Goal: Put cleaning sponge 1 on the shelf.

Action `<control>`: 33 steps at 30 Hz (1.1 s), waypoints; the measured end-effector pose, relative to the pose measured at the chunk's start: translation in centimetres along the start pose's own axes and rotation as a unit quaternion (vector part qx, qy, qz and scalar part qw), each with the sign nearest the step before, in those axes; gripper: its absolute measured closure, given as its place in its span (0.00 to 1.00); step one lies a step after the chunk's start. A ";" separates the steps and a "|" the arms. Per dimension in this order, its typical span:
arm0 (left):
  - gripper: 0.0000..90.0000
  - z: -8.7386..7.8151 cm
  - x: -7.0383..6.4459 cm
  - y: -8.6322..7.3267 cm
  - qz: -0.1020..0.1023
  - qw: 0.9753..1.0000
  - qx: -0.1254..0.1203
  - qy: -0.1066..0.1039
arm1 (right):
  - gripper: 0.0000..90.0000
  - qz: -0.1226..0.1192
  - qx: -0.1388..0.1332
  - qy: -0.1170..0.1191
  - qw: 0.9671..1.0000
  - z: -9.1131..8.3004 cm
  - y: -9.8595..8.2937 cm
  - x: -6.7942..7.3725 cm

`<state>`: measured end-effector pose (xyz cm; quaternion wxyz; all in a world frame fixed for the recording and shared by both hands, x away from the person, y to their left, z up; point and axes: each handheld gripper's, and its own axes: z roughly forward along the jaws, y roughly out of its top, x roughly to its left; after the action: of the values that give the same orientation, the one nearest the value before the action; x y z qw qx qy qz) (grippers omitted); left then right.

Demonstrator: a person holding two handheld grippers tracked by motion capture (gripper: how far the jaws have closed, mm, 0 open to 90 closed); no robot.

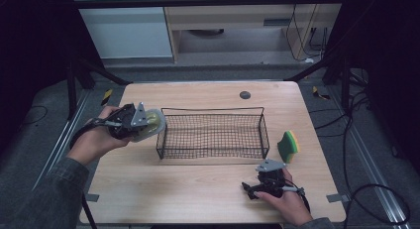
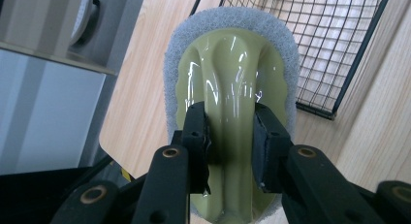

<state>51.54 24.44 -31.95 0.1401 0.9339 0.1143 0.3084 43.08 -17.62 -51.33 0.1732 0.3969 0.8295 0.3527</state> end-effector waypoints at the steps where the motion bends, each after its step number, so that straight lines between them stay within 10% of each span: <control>1: 0.79 0.0 -0.1 0.2 0.002 1.000 -0.003 0.001 | 0.01 0.000 0.000 0.000 1.000 0.0 0.0 0.0; 33: 0.78 1.0 -0.3 5.1 0.034 0.999 -0.040 -0.005 | 0.01 -0.001 0.000 -0.001 1.000 0.0 0.0 0.0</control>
<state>52.52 19.40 -31.20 0.1671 0.9325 0.0693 0.3127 43.09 -17.62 -51.34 0.1739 0.3966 0.8297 0.3523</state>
